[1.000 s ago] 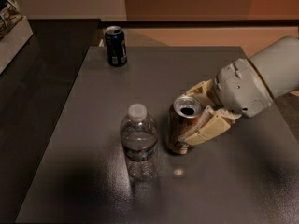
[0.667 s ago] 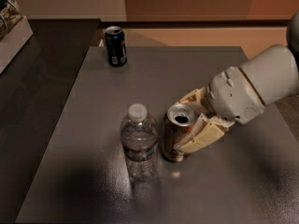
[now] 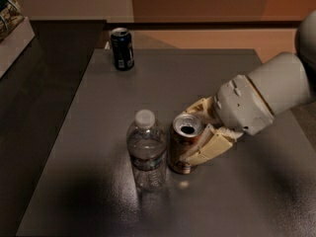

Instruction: Move orange can near water bottle

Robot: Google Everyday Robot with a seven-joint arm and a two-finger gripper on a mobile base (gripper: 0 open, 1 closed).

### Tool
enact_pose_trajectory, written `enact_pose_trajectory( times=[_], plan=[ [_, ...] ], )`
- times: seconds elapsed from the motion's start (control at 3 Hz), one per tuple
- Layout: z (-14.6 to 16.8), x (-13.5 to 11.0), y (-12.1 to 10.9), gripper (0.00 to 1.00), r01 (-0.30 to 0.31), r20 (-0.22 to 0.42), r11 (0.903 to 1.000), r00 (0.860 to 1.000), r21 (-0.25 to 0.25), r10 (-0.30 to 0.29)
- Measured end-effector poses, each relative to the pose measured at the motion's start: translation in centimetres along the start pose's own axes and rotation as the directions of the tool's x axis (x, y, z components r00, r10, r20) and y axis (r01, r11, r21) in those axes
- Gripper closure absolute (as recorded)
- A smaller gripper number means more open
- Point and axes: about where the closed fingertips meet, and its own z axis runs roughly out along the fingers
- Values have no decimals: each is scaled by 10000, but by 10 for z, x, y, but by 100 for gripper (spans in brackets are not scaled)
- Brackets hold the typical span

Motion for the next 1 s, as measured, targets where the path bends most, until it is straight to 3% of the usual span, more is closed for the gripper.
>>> enact_pose_trajectory(
  times=[0.33, 0.67, 1.0],
  plan=[
    [1, -2, 0, 13, 35, -19, 10000, 10000, -10, -35],
    [2, -3, 1, 0, 69, -37, 10000, 10000, -19, -69],
    [2, -4, 1, 0, 70, -38, 10000, 10000, -20, -70]
  ],
)
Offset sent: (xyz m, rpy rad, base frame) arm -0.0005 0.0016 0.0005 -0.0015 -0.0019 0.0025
